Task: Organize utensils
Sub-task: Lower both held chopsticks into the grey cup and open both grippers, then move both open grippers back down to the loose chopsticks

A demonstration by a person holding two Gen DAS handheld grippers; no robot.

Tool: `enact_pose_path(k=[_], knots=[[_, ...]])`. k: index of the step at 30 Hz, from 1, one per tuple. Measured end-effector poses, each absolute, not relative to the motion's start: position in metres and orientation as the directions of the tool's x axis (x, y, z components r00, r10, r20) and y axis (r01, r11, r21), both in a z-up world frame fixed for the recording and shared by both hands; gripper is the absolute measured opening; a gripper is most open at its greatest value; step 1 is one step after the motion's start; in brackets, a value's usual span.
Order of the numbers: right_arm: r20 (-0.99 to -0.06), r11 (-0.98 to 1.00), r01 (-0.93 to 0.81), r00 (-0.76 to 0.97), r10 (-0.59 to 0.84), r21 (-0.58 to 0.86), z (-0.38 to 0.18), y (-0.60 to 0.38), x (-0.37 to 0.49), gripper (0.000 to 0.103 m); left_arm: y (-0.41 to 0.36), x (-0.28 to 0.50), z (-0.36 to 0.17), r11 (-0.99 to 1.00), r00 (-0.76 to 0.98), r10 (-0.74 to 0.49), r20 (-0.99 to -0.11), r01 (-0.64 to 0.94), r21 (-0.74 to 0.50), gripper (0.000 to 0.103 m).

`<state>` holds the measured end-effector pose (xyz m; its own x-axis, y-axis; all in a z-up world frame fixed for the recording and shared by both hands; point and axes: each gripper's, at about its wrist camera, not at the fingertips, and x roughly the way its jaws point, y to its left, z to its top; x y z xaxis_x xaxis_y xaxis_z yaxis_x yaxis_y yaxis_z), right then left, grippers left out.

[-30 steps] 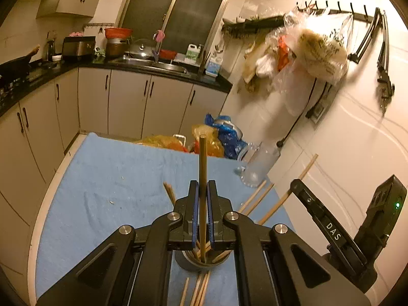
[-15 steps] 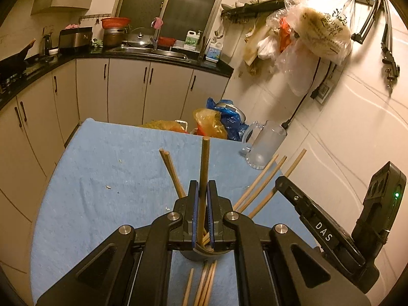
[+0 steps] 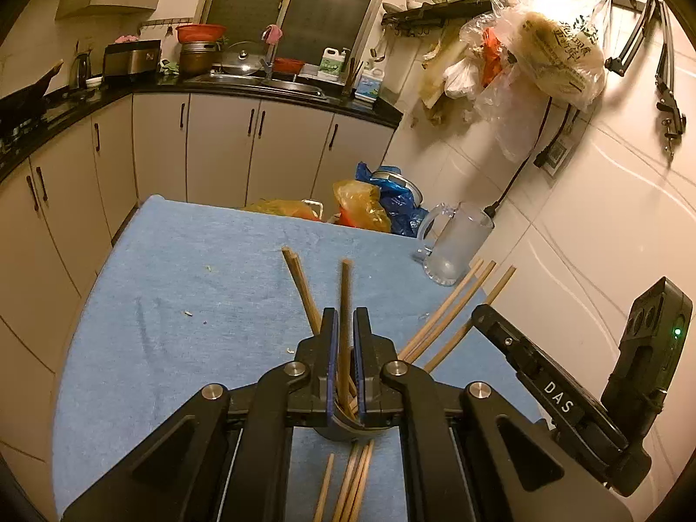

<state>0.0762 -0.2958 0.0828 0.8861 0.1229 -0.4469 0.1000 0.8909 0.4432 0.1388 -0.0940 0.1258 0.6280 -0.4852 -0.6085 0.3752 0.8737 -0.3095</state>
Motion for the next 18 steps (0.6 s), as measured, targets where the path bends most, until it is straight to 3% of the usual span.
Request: enact_pose_path(k=[11, 15, 18], knots=[[-0.419, 0.891, 0.083, 0.899, 0.127, 0.447, 0.096, -0.298, 0.041, 0.013, -0.067, 0.114, 0.134, 0.884, 0.667, -0.467, -0.58, 0.356, -0.303, 0.007], [-0.44, 0.893, 0.066, 0.885, 0.154, 0.445, 0.086, -0.294, 0.02, 0.013, -0.052, 0.093, 0.121, 0.892, 0.67, -0.452, -0.589, 0.349, -0.287, 0.015], [-0.471, 0.894, 0.063, 0.865, 0.173, 0.444, 0.071, -0.291, 0.007, 0.013, -0.042, 0.077, 0.101, 0.897, 0.654, -0.442, -0.613, 0.341, -0.282, 0.015]])
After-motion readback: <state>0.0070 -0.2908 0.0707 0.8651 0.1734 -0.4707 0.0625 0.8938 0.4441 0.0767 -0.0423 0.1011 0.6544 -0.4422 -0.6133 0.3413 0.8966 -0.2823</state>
